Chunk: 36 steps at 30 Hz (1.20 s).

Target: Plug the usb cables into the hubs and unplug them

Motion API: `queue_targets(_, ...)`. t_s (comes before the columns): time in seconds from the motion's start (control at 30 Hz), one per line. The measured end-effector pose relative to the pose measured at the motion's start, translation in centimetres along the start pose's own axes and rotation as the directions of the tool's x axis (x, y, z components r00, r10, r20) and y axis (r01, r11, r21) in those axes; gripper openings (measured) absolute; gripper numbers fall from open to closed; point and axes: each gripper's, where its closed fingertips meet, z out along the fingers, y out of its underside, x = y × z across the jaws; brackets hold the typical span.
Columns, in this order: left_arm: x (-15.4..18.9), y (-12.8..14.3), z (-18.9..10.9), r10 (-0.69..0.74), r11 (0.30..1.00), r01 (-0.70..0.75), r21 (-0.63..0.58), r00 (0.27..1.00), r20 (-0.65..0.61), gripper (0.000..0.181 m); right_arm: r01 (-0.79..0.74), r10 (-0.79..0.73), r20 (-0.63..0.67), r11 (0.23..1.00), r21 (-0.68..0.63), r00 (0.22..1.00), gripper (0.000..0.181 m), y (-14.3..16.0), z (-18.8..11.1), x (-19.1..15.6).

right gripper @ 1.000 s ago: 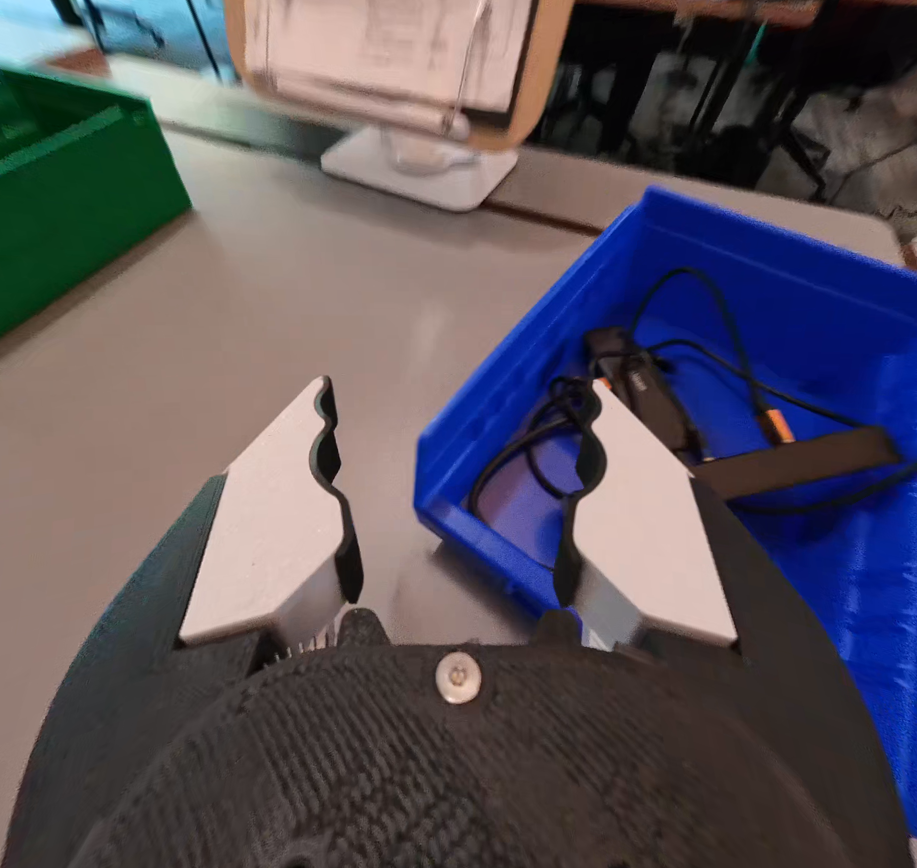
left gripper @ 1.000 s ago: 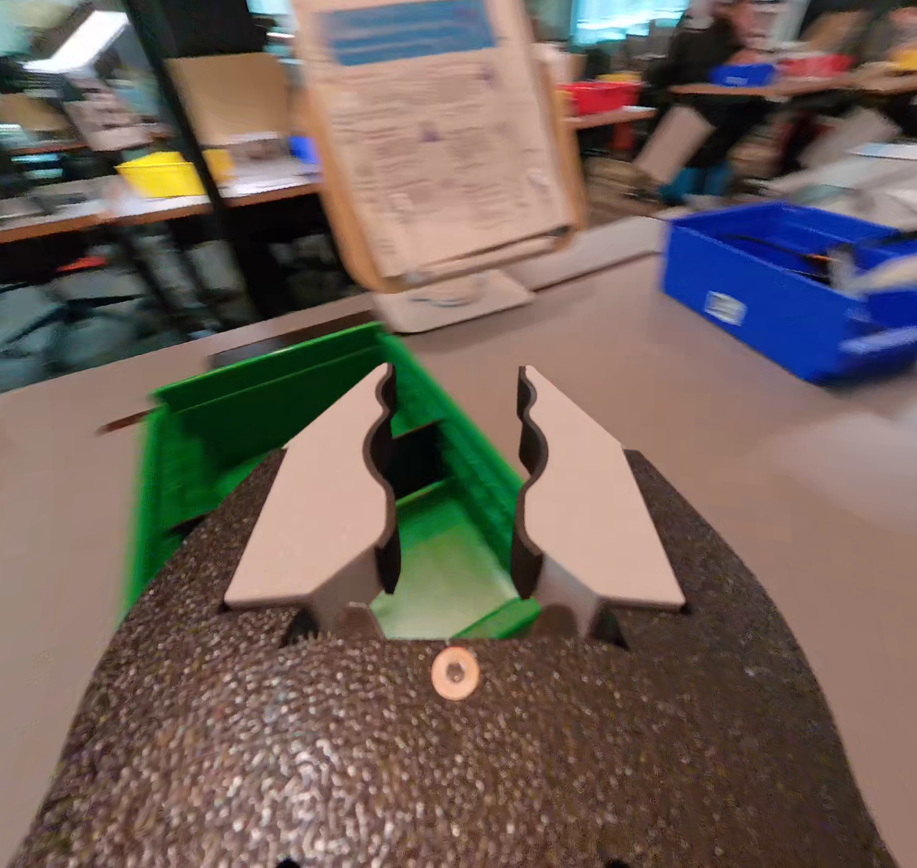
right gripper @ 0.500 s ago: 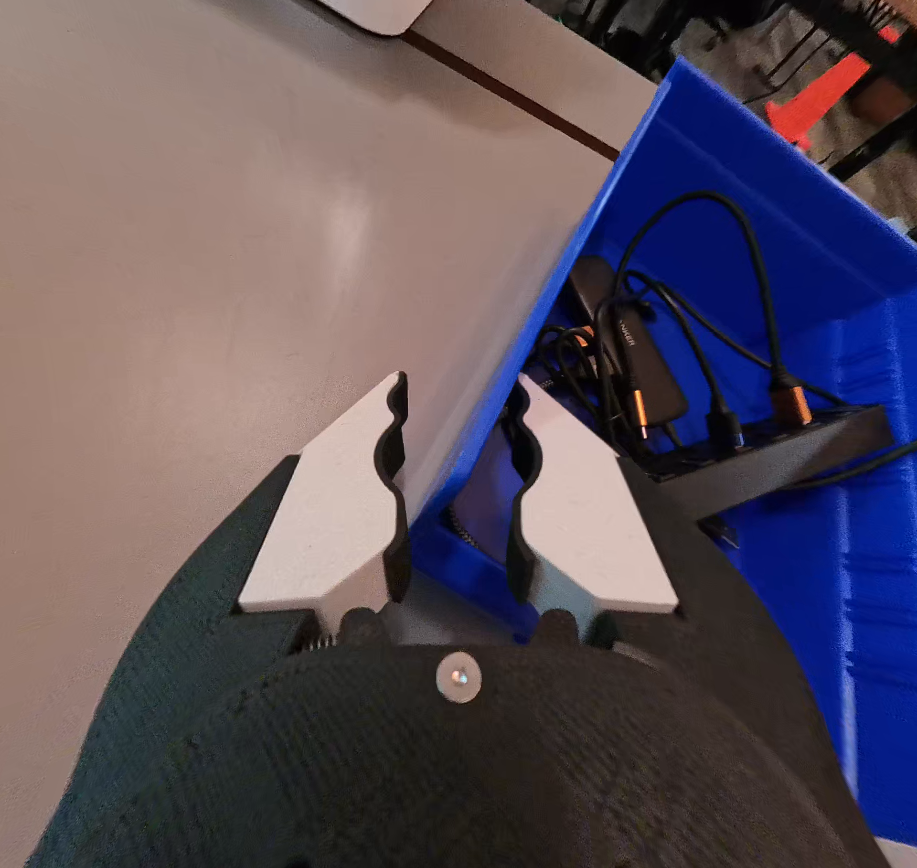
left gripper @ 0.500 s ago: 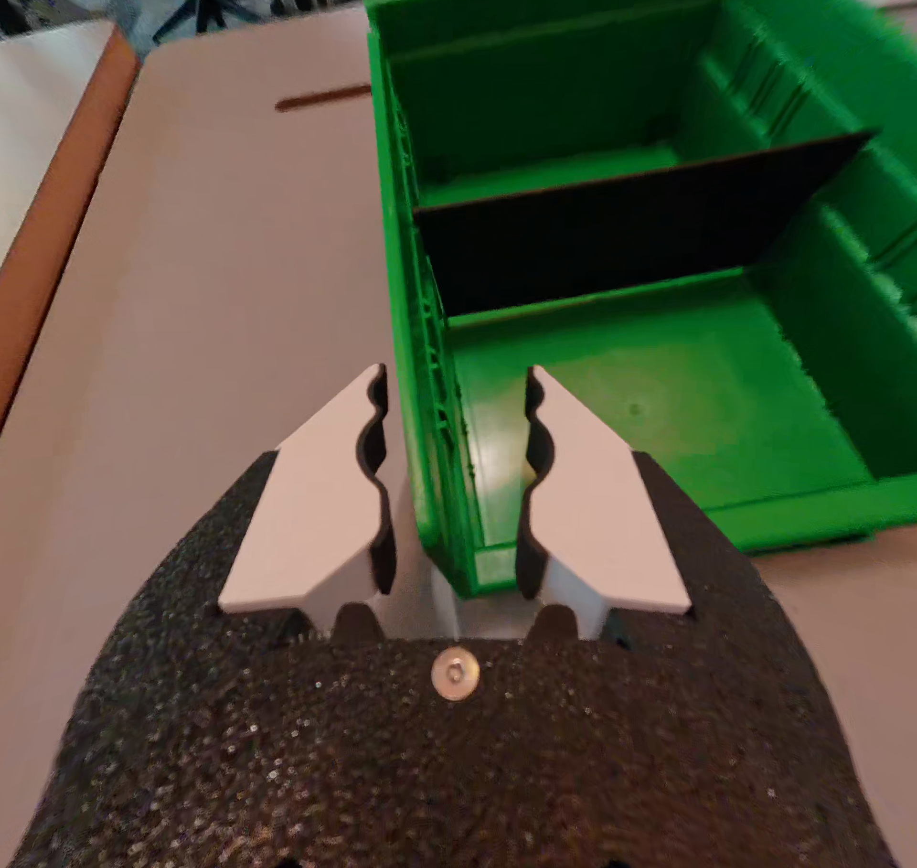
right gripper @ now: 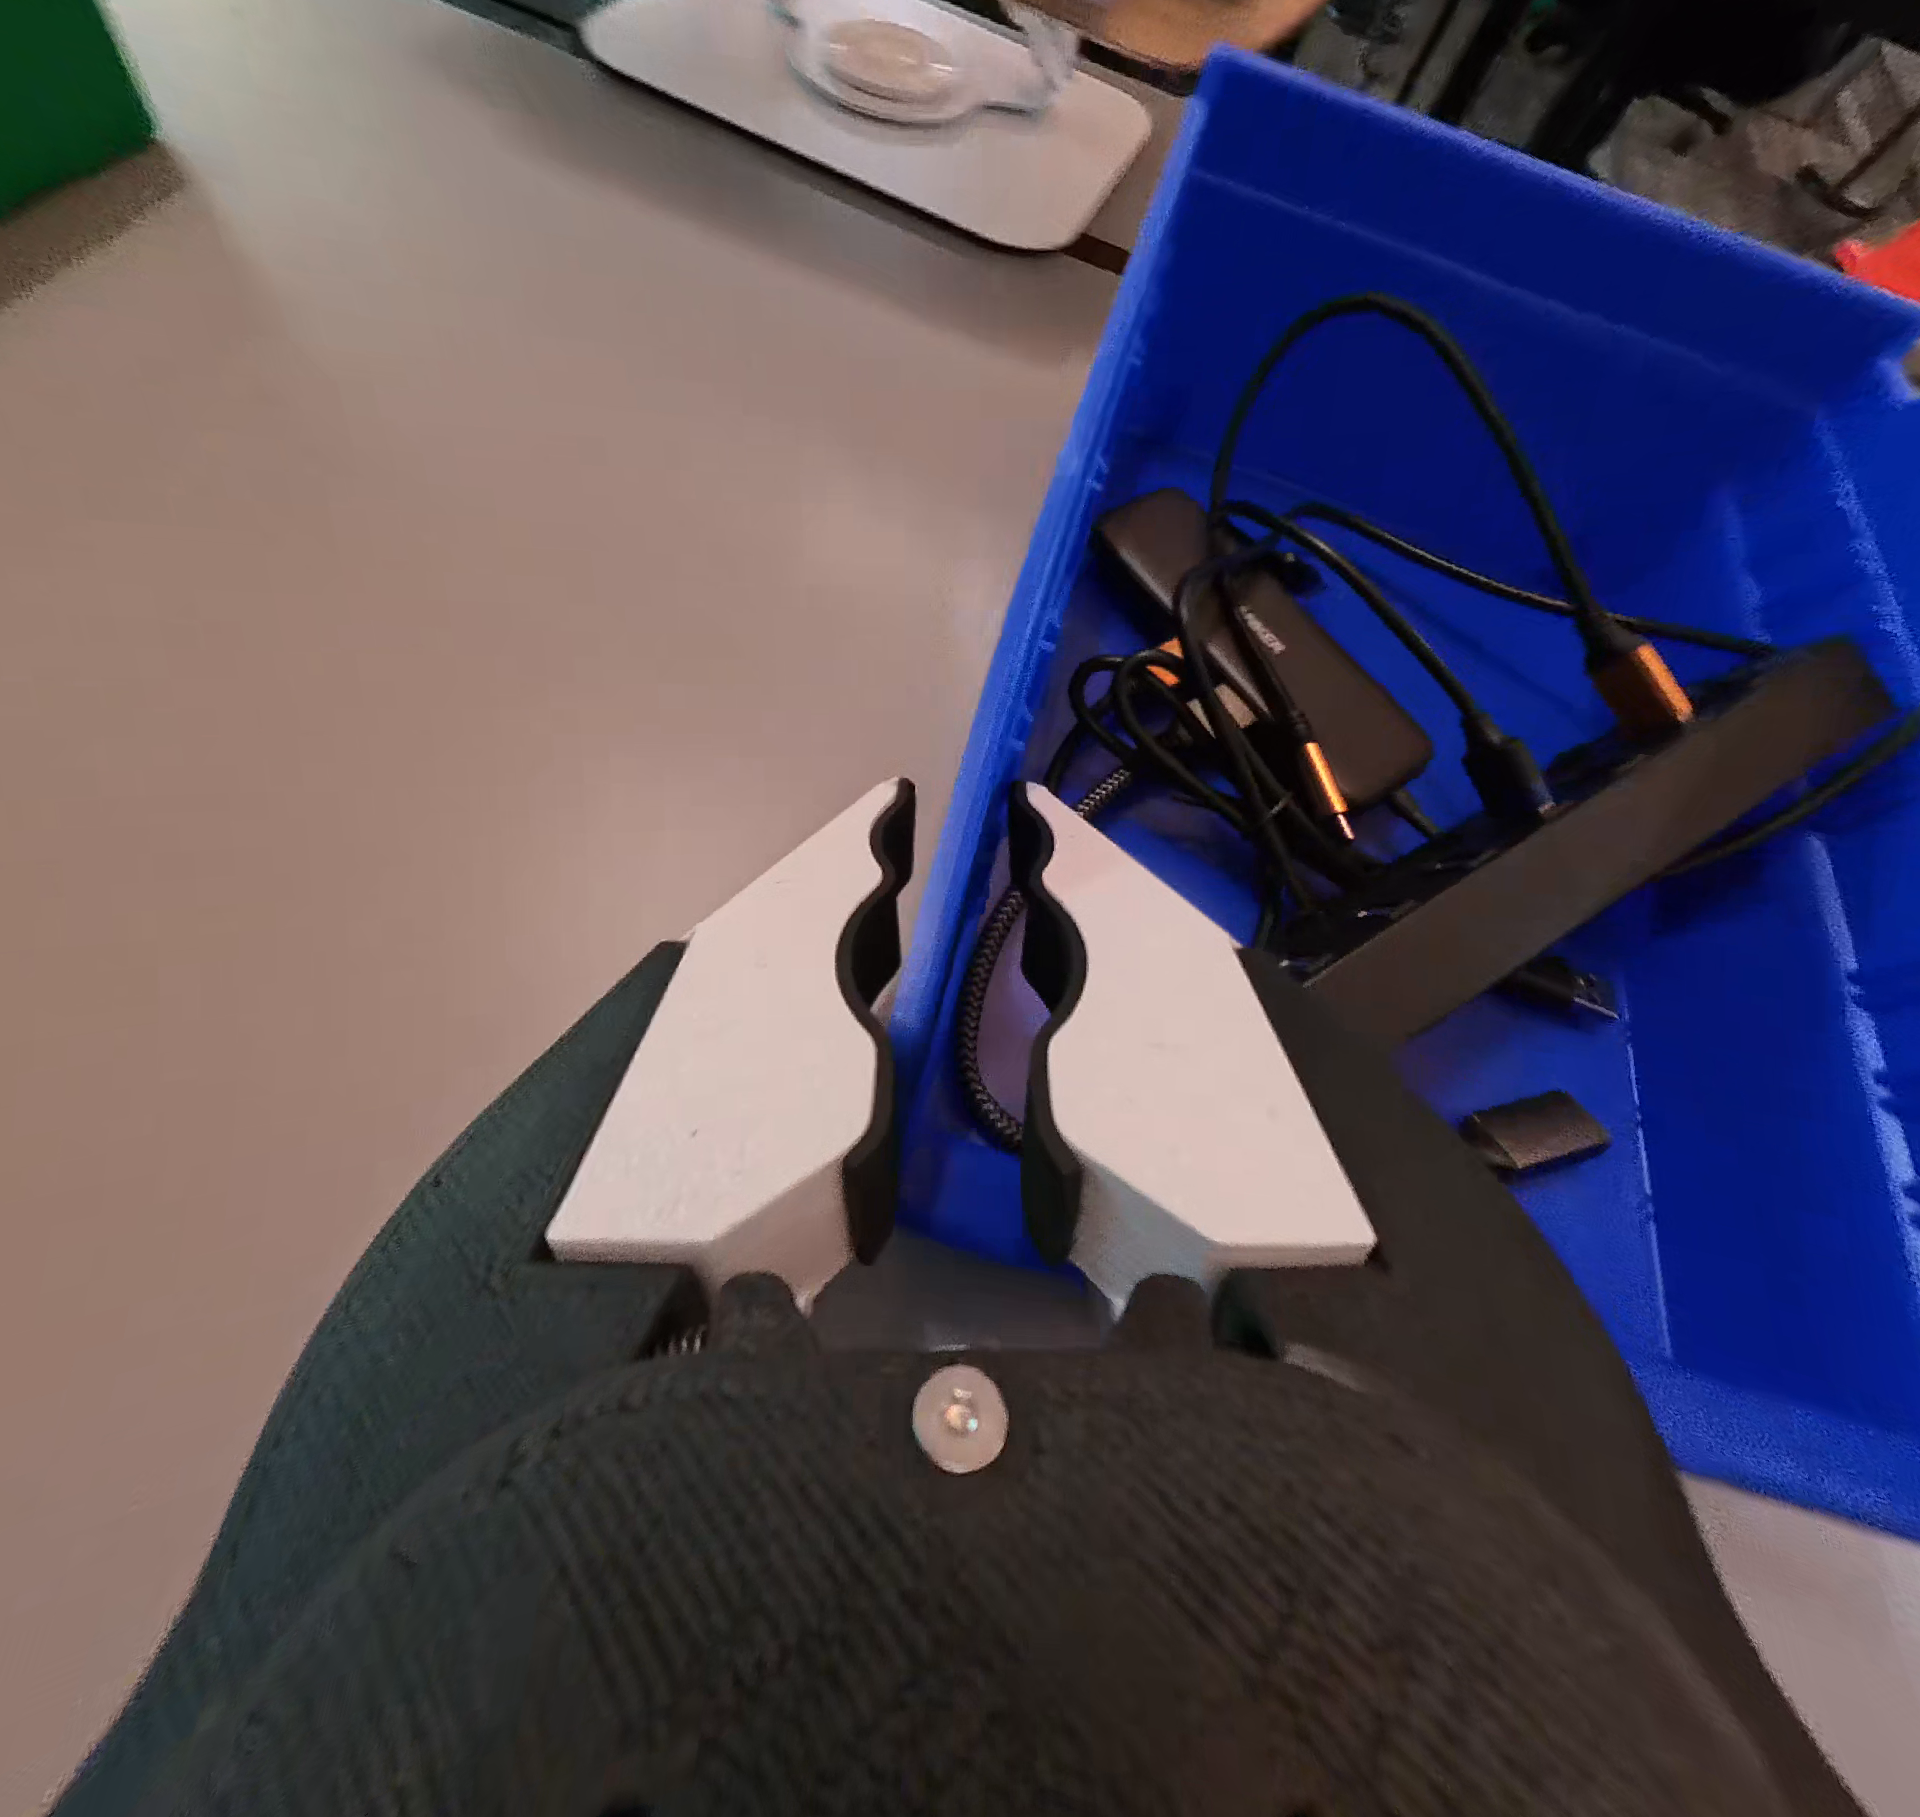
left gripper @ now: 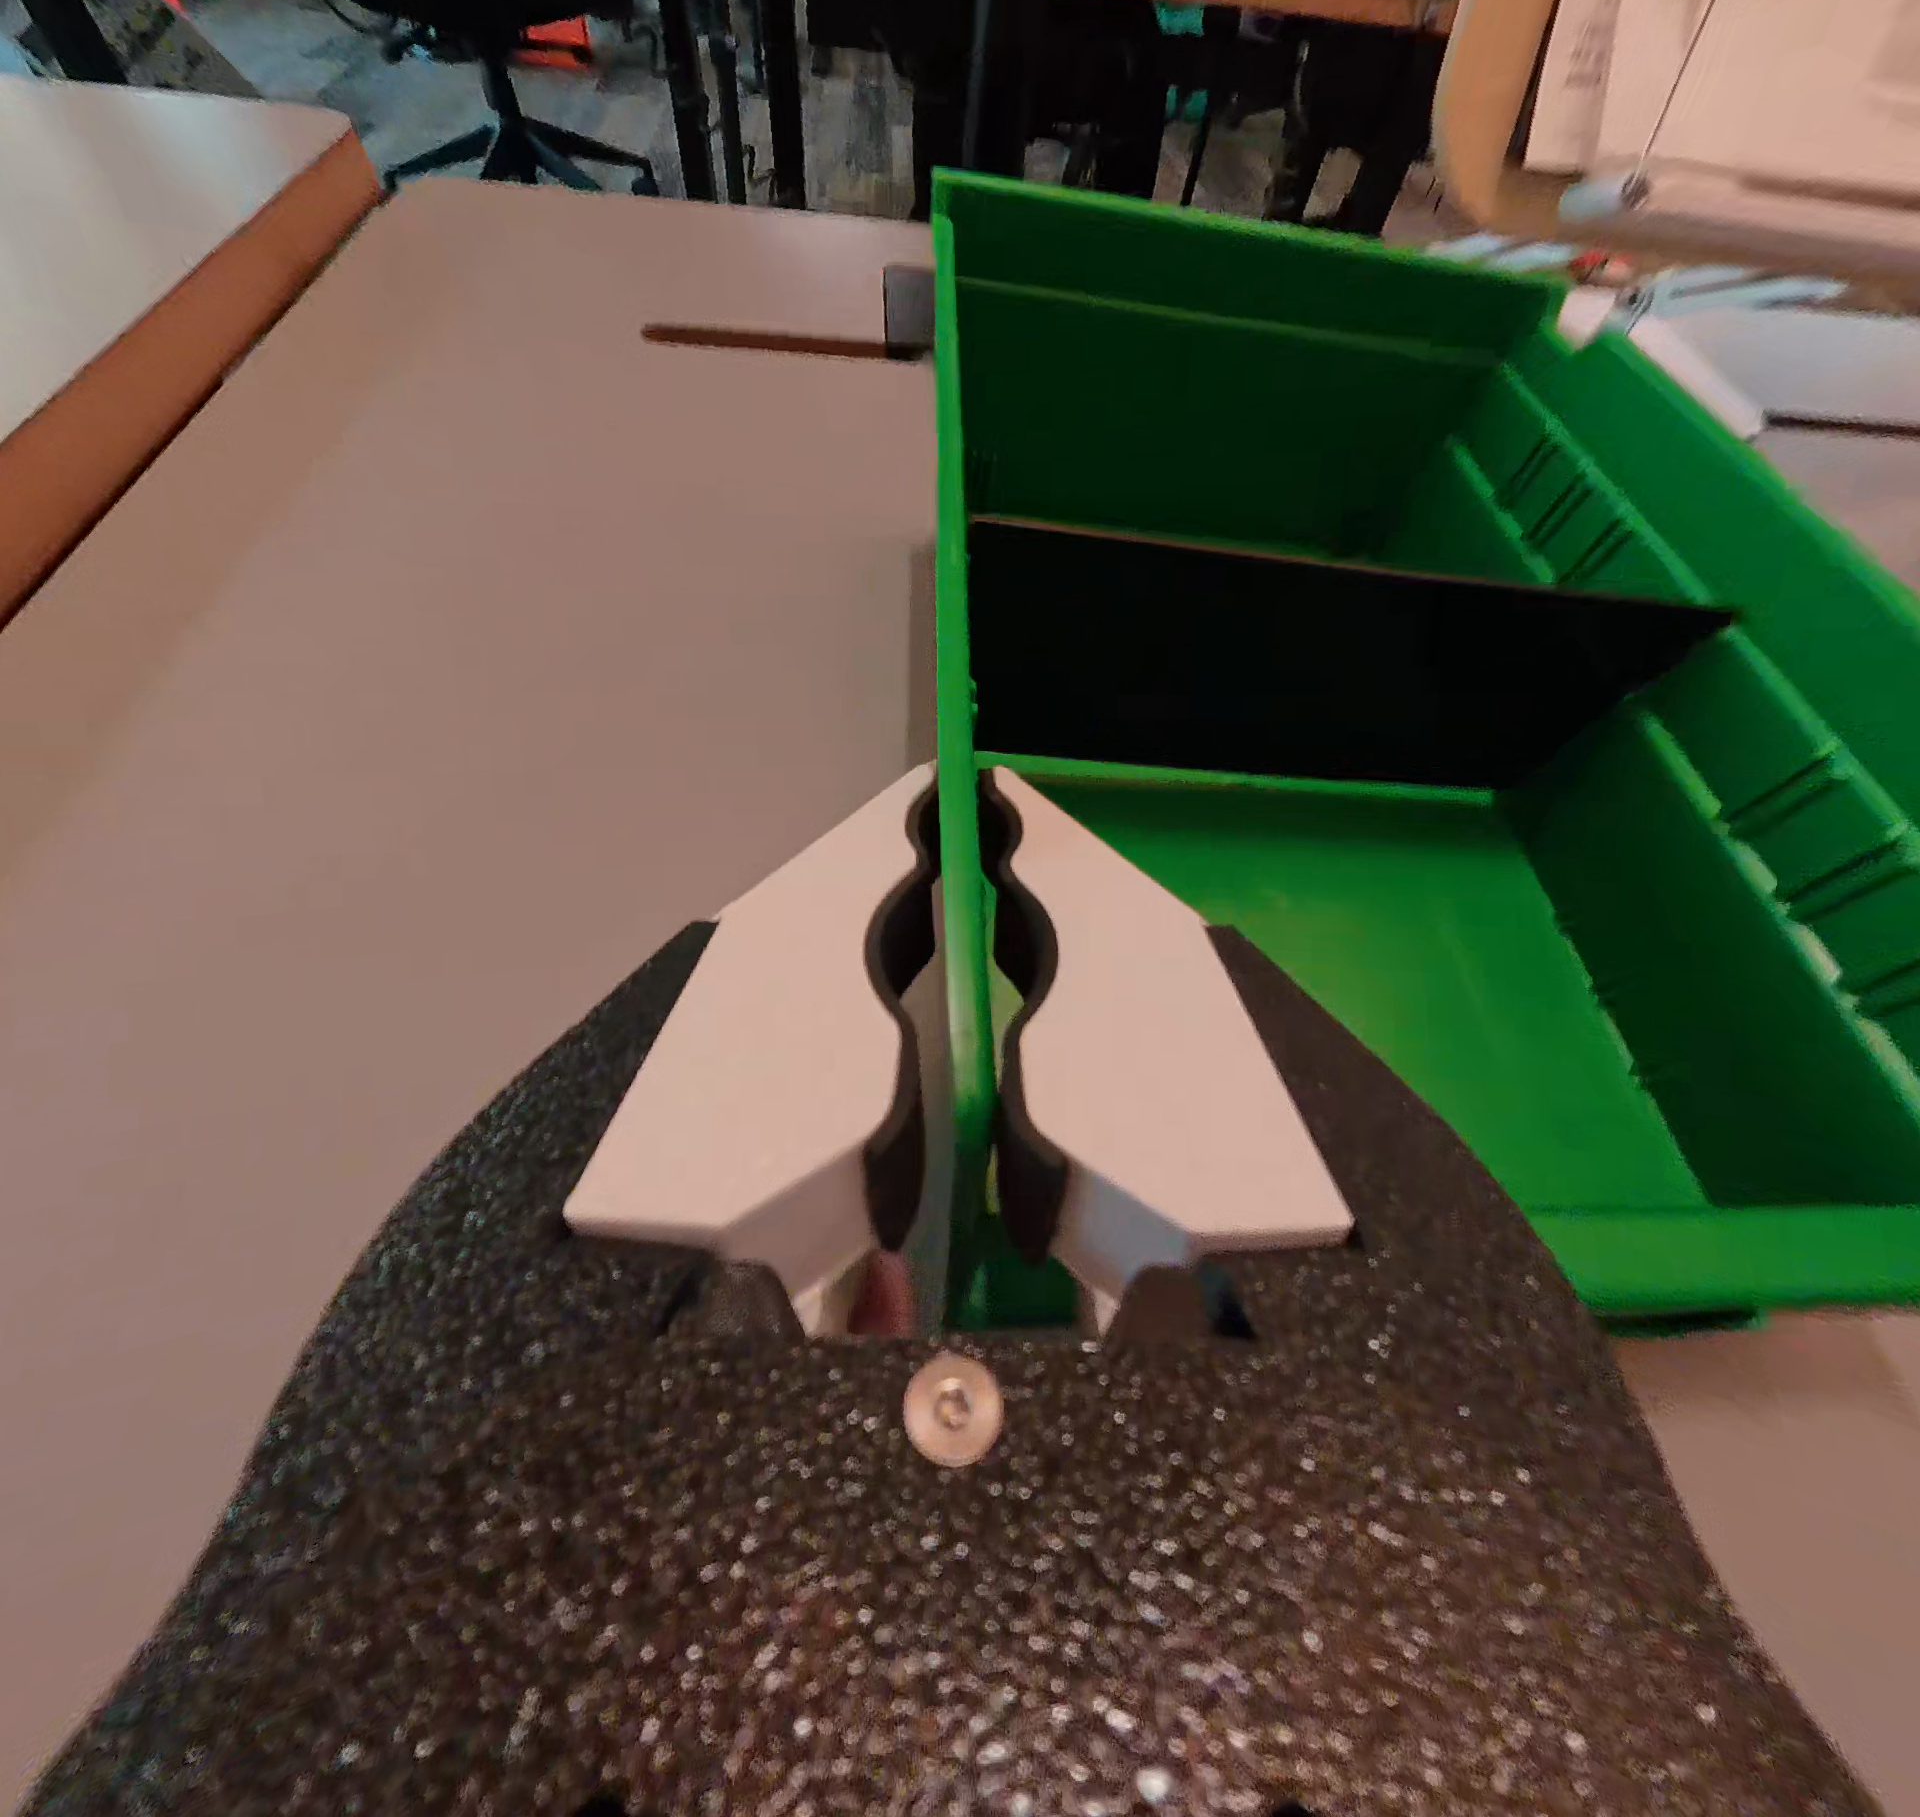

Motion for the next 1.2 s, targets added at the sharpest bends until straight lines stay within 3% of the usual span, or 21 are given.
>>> queue_targets(0.03,0.2,-0.6,-0.3,-0.008,1.0,0.008,0.03,1.0,-0.008,0.002,0.02,-0.02,0.014,1.0,0.009,1.0,0.013,-0.3,0.0,-1.3)
queue_targets(0.1,0.5,-2.1,-1.1,-0.054,0.995,0.058,0.084,0.998,-0.044,0.002,0.061,-0.061,0.017,0.998,0.026,0.998,0.004,-0.9,0.1,-3.4)
queue_targets(0.2,0.9,-3.4,-2.7,0.01,0.994,-0.004,0.108,0.998,-0.055,0.002,0.102,-0.108,0.074,0.992,0.08,0.991,0.003,-1.9,-0.1,-7.3)
queue_targets(0.4,0.1,-6.2,-5.9,0.087,0.982,-0.099,0.159,0.993,0.08,0.002,0.038,-0.072,0.206,0.986,0.165,0.976,0.004,-3.8,-1.0,-14.8)
queue_targets(0.53,-1.3,-7.9,-8.5,0.023,0.967,-0.05,0.25,0.994,0.108,0.002,0.06,-0.102,0.232,0.982,0.18,0.967,0.03,-4.5,-1.5,-20.3)
queue_targets(0.6,-1.9,-8.7,-9.9,-0.013,0.954,-0.021,0.299,0.994,0.109,0.002,0.094,-0.143,0.236,0.974,0.205,0.961,0.021,-4.8,-1.8,-22.8)
queue_targets(0.77,-2.7,-10.8,-13.2,-0.084,0.908,0.03,0.418,0.99,0.113,0.002,-0.011,-0.088,0.418,0.973,0.23,0.904,0.045,-6.0,-3.5,-31.2)
queue_targets(0.97,-3.1,-11.8,-14.9,-0.129,0.871,0.049,0.489,0.983,0.132,0.002,0.033,-0.129,0.395,0.97,0.24,0.91,0.059,-9.9,0.6,-39.9)
queue_targets(1.0,-3.4,-11.9,-15.0,-0.137,0.868,0.051,0.495,0.98,0.141,0.002,-0.011,-0.093,0.432,0.973,0.232,0.897,0.06,-11.0,1.3,-41.3)
queue_targets(1.07,-4.3,-11.7,-15.1,-0.14,0.868,0.03,0.495,0.972,0.187,0.002,-0.195,0.057,0.618,0.968,0.157,0.784,0.073,-12.8,2.0,-44.6)
queue_targets(1.17,-5.7,-11.7,-15.7,-0.147,0.863,-0.003,0.504,0.955,0.257,0.002,-0.257,0.103,0.771,0.963,0.081,0.628,0.102,-13.4,1.4,-47.0)
queue_targets(1.2,-6.1,-11.7,-15.9,-0.157,0.861,0.001,0.508,0.952,0.263,0.002,-0.288,0.113,0.784,0.954,0.086,0.61,0.111,-13.6,0.9,-46.6)
